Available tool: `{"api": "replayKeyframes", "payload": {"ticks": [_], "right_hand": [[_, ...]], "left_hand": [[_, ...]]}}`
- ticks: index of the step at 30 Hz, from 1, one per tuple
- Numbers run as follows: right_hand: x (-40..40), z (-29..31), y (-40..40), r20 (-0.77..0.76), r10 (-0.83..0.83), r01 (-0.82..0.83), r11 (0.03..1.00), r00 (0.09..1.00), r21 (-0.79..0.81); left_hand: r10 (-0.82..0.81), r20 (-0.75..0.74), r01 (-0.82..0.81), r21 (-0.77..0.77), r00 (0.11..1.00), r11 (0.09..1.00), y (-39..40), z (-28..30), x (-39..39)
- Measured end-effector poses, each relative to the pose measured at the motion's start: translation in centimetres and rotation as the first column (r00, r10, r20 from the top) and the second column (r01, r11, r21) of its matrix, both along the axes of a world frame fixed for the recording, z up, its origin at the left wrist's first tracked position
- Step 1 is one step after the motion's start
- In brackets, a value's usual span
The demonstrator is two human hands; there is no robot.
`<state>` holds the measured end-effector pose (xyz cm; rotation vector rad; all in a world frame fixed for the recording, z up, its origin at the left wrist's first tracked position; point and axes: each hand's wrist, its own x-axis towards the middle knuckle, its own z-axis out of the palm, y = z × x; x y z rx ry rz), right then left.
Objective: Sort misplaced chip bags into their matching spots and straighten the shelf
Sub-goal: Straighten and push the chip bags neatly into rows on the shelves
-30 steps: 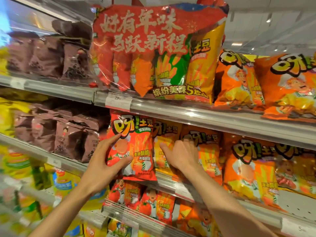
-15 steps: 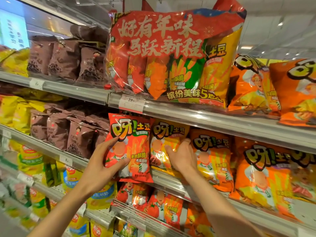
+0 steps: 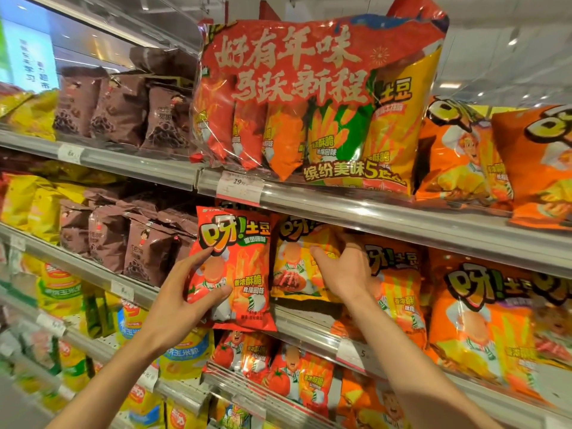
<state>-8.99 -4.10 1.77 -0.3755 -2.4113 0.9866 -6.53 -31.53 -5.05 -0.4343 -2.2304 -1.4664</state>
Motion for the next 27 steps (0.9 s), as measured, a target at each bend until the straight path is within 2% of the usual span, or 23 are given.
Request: {"api": "replayKeyframes", "payload": {"ticks": [6,12,18,21,24,27], "right_hand": [[3.5,0.6,4.7,-0.079,0.01,-0.015,0.998,0.997,-0.068],[8.5,-1.3,9.8,-0.202,-0.033,0.024,0.999,0.979,-0.049],[11.5,-2.6,13.0,-0.236,-0.094,0.081,0.995,0.967,-0.065],[11.9,-3.1,13.6,-0.242,-0.106,0.095,0.994,0.964,-0.055],[11.9,-3.4,13.8,-0.238,-0.106,0.097,0.994,0.966,-0.05],[11.9,-3.4,13.7,-0.228,-0.087,0.075,0.995,0.97,-0.061]], "left_hand": [[-0.041,-0.021,0.041,-0.019,0.999,0.999,1.5,0.3,-1.1],[-0.113,-0.057,0.107,-0.097,0.992,0.989,6.7,0.9,-3.5],[-0.096,-0.006,0.089,-0.325,0.995,0.942,11.2,1.7,-6.2],[-0.064,0.033,0.072,-0.531,0.997,0.845,12.4,0.8,-6.8],[-0.007,-0.047,-0.025,-0.64,0.999,0.768,12.7,-0.2,-6.9],[0.012,-0.165,-0.112,-0.611,0.986,0.784,12.8,-0.4,-6.4]]}}
